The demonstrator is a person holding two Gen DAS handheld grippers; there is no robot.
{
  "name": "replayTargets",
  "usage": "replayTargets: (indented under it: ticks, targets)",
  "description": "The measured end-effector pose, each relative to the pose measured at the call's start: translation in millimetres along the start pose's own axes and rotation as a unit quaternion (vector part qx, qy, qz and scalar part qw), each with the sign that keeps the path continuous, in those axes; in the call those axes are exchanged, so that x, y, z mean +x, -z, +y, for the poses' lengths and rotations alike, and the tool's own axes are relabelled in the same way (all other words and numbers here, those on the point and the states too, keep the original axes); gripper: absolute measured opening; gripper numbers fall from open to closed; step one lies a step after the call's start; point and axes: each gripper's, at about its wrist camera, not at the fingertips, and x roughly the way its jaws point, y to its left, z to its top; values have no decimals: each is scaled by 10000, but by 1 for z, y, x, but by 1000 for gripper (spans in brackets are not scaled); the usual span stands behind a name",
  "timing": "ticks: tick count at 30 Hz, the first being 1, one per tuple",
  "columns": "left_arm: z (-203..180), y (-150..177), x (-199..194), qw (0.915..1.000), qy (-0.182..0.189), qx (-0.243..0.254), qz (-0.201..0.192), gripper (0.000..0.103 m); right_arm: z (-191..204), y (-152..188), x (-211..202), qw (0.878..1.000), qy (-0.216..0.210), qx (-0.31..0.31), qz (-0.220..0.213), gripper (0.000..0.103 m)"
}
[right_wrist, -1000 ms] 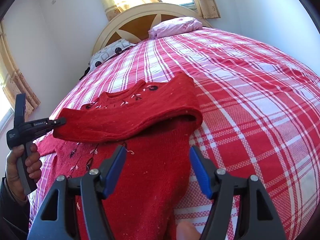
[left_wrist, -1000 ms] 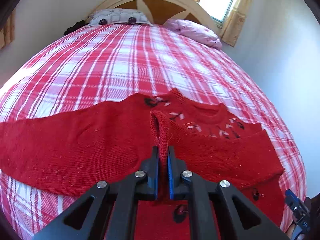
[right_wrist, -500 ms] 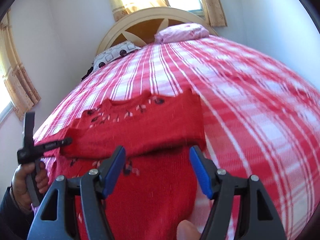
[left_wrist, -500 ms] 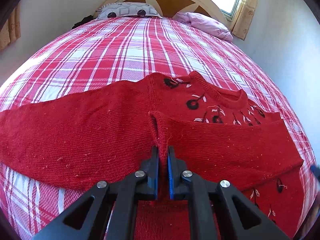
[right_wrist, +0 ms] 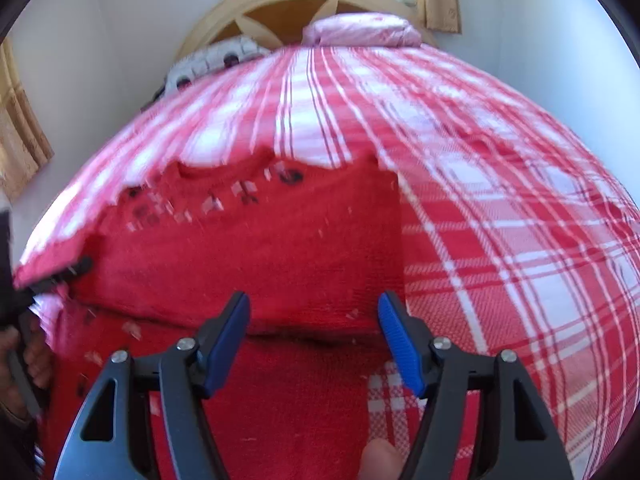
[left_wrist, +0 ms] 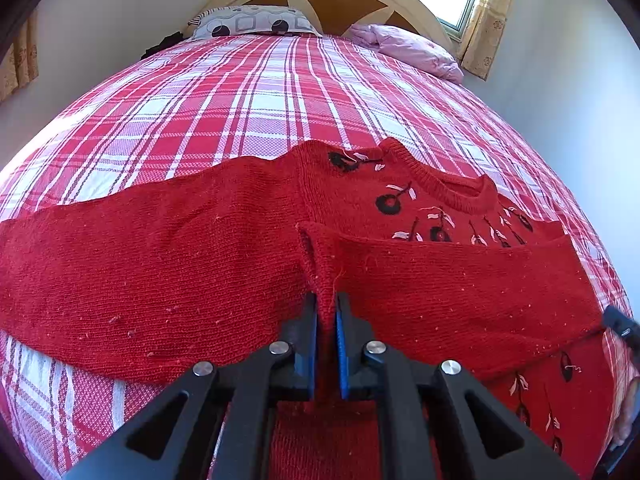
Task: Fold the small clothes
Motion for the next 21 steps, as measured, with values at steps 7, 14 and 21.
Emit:
replayTargets:
  ticks: [7, 14, 21]
  targets:
    - [2, 1, -3, 10000, 91, -27, -7, 9, 51, -7, 18, 9983, -448, -352, 151, 70]
    - [11, 3, -16, 9997, 193, -43, -121, 10, 65, 13, 41, 9967, 34, -657, 474, 70]
    - [11, 3, -11, 9996, -237, 52, -140, 44, 102, 3, 36, 9952, -234, -881, 362, 70]
